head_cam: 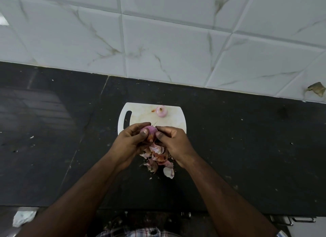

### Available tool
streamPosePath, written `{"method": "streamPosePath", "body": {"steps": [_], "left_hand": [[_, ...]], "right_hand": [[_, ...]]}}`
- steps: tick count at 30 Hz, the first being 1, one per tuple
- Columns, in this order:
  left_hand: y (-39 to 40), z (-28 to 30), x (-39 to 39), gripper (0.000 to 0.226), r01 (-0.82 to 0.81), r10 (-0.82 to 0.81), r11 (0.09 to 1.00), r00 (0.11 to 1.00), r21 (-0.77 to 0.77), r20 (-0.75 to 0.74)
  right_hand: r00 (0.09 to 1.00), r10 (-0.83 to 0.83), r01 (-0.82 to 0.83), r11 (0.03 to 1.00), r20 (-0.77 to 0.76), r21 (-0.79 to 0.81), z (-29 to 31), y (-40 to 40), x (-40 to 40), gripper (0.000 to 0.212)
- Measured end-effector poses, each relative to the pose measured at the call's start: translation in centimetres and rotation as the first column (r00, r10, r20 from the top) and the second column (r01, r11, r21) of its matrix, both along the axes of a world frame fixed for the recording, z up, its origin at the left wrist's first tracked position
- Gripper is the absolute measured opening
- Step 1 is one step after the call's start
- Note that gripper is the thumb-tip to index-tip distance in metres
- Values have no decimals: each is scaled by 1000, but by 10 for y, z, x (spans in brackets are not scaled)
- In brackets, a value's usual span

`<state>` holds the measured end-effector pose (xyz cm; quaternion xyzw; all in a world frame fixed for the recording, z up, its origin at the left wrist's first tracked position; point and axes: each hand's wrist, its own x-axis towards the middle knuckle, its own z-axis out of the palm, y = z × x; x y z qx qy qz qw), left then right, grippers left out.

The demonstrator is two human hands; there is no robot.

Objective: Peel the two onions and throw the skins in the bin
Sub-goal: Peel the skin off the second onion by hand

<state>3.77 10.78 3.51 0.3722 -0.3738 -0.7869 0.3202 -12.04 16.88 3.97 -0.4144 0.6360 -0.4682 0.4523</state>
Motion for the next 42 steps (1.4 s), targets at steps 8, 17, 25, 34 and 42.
{"method": "streamPosePath", "body": {"steps": [8,17,25,34,42], "left_hand": [[-1,-1,-1,44,-9,11,999,999,-49,39],[-4,-4,-4,32,1,10,990,997,-138,76],[-3,-10,-5,42,18,-6,989,997,-150,80],[-2,-9,-6,47,9,2,990,997,-140,78],[-4,-13,-8,38,-28,37,993,997,-117,73]], "right_hand": [[947,40,-32,999,-320,30,3,-4,1,36],[908,16,-5,1000,-419,27,14,-6,5,29],[877,42,-9,997,-479,70,15,-9,5,26],[897,30,24,993,-441,116,10,-12,0,33],[983,37,-20,995,-180,96,-8,-14,-8,31]]}}
